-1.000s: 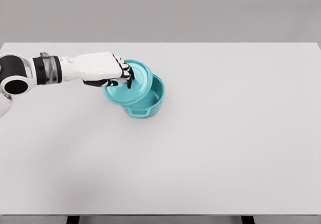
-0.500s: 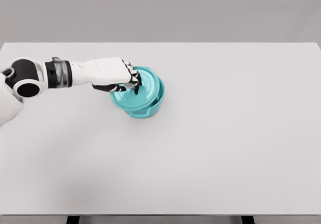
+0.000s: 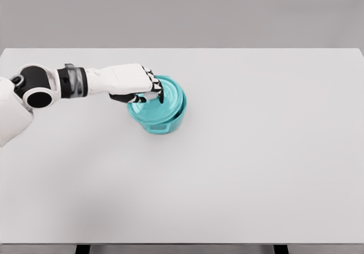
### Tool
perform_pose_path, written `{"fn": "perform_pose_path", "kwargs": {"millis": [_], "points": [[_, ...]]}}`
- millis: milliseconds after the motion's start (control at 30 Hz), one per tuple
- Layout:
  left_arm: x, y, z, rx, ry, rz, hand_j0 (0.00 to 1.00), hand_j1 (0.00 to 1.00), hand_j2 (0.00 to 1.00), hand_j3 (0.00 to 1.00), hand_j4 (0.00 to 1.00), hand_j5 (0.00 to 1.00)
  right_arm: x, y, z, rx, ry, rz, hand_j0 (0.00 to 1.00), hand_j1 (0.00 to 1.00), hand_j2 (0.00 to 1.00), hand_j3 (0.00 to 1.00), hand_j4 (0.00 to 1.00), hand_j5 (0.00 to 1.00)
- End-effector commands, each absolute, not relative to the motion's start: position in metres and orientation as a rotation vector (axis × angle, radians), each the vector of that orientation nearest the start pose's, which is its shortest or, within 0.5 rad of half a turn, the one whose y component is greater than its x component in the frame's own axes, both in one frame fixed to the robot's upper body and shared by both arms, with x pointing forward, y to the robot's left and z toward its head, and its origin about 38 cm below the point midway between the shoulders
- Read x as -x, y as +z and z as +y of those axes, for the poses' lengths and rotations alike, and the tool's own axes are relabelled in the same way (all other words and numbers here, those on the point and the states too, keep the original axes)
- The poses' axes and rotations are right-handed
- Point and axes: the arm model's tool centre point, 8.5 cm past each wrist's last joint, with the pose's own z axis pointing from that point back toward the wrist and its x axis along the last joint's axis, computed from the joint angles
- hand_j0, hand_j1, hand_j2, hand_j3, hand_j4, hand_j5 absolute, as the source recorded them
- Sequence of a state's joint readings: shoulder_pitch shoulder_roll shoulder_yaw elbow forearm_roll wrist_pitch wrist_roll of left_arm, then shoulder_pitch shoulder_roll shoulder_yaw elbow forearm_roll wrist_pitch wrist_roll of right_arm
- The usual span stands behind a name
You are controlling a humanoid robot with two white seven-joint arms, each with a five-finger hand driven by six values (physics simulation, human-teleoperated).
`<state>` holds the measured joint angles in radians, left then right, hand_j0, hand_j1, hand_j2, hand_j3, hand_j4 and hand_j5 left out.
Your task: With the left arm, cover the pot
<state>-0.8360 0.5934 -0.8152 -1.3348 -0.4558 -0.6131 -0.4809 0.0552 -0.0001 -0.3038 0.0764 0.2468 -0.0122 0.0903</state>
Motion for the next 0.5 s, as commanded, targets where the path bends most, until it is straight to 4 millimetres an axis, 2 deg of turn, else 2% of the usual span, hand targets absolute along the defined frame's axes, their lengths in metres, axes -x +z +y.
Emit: {"fn": "perform_pose_path", "kwargs": {"millis": [0, 467], "points": [[-0.4675, 0.2103, 0.1908, 0.379, 2.899, 2.038, 0.61, 0.61, 0.61, 0.61, 0.61, 0.61, 0.0593, -0.2582, -0.2557, -0.022, -0.068, 0.111, 1.0, 1.0, 1.0, 1.0, 1.0, 1.0], [-0.4709, 0.2124, 0.1932, 0.397, 2.905, 2.037, 0.62, 0.62, 0.62, 0.62, 0.62, 0.62, 0.0592, -0.2582, -0.2557, -0.022, -0.069, 0.111, 1.0, 1.0, 1.0, 1.0, 1.0, 1.0]]}}
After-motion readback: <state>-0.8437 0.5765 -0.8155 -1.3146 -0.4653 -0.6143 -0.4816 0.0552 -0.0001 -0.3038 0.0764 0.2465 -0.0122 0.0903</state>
